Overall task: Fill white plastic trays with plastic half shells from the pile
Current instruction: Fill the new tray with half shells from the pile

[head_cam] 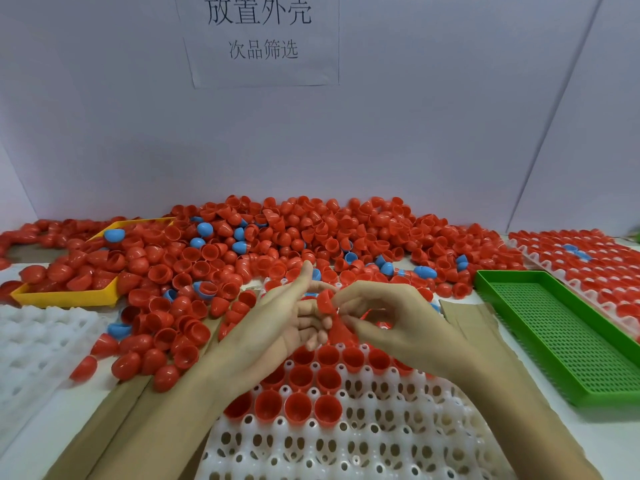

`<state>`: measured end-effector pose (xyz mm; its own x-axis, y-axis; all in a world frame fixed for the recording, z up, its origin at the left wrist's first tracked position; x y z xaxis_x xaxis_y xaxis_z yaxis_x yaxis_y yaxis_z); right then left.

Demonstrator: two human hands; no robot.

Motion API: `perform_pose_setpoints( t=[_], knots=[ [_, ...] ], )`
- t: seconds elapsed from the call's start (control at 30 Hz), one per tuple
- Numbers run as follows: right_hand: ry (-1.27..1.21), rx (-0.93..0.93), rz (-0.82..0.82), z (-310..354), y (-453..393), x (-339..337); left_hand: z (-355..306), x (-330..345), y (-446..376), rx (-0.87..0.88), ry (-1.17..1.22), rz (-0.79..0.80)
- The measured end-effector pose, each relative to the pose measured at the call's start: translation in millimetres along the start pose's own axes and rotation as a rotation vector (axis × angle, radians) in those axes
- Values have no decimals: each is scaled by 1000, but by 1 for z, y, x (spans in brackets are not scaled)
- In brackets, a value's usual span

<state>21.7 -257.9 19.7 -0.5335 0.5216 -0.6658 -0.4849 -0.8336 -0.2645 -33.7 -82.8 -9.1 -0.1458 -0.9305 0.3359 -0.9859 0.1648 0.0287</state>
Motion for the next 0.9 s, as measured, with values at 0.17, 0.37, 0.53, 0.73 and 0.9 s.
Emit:
perform_pose_setpoints(
  t=[0.17,0.37,0.53,0.73,0.9],
  knots=[
    [-119,46,-19,-1,2,-12,-8,-4,3,-13,-5,48],
    [-120,171,278,-1,12,-21,-34,-38,15,227,-704,-481],
    [-2,234,496,0,15,-2,-30,-51,15,188,-1115,-633],
    [98,245,546,2,15,12,-14,-55,7,14,-1175,-515],
    [161,238,549,0,15,16,-9,-56,5,-9,-1311,-492]
  ],
)
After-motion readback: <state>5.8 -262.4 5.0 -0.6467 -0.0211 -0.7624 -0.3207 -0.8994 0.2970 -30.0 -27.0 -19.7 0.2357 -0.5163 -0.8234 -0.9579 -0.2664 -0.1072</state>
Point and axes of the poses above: each hand's wrist, its own y-axis away from the middle knuckle, its own x-axis out of the palm, z = x × y, the point moved 4 cm from there along -y, towards the middle knuckle, and after that the axes turned 9 degrees about z, right-handed, at the moved point
